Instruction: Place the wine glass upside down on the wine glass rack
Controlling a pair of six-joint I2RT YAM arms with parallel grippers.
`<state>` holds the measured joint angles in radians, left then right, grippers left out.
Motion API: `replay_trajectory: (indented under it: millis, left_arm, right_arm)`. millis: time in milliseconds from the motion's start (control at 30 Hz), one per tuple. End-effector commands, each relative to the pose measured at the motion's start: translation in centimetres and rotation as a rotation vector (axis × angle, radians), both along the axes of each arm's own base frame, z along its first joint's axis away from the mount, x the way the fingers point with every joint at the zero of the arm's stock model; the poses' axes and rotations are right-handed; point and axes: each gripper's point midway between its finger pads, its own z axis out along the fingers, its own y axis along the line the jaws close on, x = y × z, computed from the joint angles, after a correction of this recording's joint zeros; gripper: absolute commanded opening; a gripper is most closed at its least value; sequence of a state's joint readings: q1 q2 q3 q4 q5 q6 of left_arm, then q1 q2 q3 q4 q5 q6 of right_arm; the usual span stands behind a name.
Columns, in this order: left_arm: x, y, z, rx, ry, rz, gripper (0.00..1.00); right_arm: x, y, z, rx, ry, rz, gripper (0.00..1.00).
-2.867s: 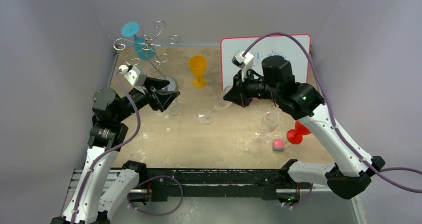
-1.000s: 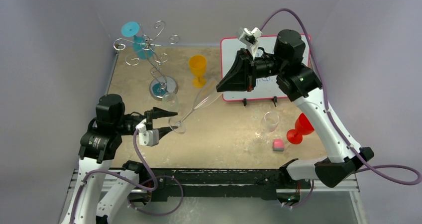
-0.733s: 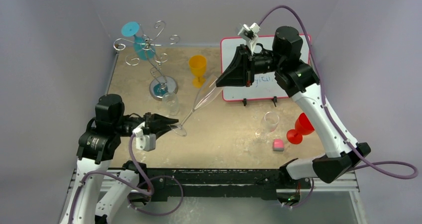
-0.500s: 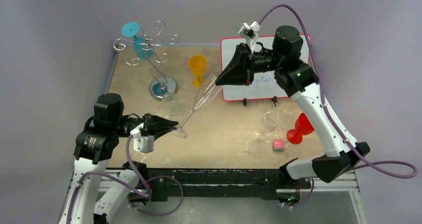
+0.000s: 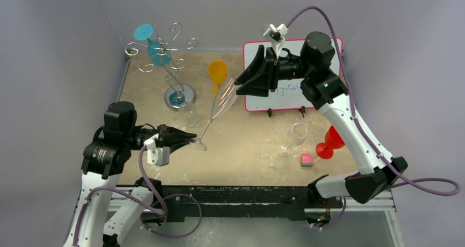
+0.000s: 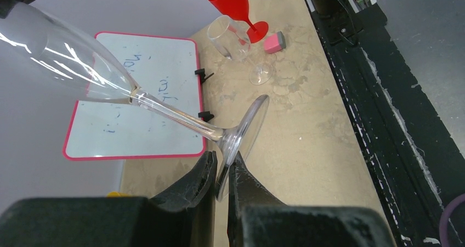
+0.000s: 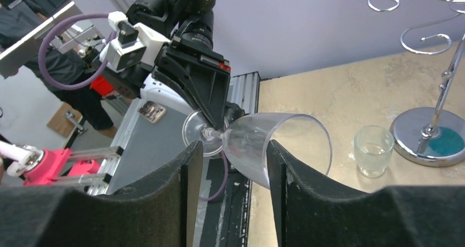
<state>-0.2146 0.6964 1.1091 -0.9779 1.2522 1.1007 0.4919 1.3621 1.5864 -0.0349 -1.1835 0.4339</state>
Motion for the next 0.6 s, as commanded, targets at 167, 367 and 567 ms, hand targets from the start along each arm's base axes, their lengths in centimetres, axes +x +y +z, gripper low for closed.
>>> replay_trajectory:
  millis: [167, 367, 567]
  left_arm:
    - [0.7, 0.3, 0.9, 0.008, -0.066, 0.027, 0.0]
    - [1.4, 0.2, 0.5, -0.002, -0.056, 0.052, 0.0]
    - [2.0, 0.3, 0.4, 0.011, -0.061, 0.06, 0.0]
  right_arm:
    - [0.4, -0.4, 3.6, 0.099, -0.023, -0.122, 0.55]
    - [1.8, -0.9, 3.4, 0.139, 0.037, -0.25, 0.65]
    - [1.9, -1.9, 4.0, 0.172, 0.013, -0.336, 0.74]
